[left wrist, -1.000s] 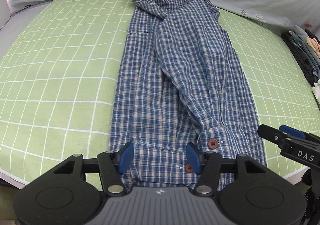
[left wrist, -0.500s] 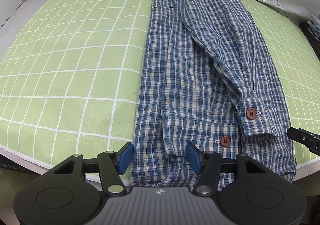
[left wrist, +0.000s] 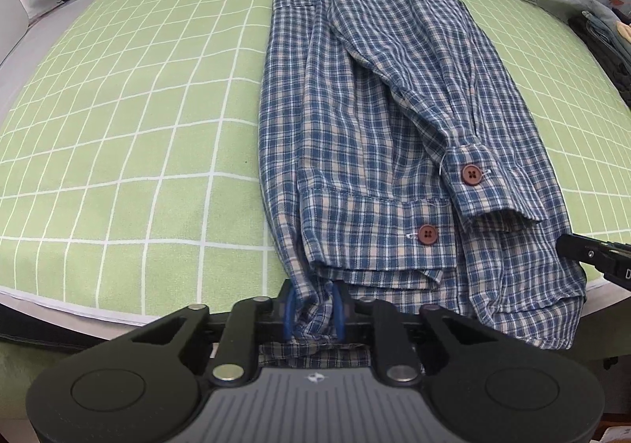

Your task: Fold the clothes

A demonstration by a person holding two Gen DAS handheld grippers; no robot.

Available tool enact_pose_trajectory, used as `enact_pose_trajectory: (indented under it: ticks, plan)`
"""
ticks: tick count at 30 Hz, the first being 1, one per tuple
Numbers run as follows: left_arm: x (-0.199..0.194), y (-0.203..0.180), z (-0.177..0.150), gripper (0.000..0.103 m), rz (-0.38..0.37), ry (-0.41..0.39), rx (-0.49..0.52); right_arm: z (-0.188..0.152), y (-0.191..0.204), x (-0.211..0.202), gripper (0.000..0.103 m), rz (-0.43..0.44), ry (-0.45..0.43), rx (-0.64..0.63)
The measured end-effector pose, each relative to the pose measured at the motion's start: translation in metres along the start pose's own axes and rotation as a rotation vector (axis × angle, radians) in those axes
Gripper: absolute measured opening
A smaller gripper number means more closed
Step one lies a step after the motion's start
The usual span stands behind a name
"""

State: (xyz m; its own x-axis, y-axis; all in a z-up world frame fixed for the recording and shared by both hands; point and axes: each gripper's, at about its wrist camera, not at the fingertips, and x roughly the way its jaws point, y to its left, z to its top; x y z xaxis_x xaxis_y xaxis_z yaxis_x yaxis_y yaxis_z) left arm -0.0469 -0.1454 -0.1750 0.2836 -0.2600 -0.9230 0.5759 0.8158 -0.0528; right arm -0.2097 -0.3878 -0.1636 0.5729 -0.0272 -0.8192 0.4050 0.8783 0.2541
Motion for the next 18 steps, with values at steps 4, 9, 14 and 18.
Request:
enact_pose_trajectory:
  ticks: [4,9,14,18]
  plan:
    - [-0.012,0.0,0.007,0.008,-0.026,-0.031,-0.009,0.01,0.003,-0.012,0.002,0.037,-0.055,0.001]
    - [-0.038,0.003,0.025,0.007,-0.074,-0.117,-0.045,0.035,0.013,-0.029,0.002,0.087,-0.147,-0.021]
    - [-0.05,0.003,0.062,0.007,-0.099,-0.197,-0.1,0.064,0.013,-0.025,0.002,0.11,-0.192,0.003]
    - [-0.045,0.011,0.082,0.007,-0.102,-0.217,-0.132,0.084,0.009,-0.017,0.002,0.103,-0.205,0.039]
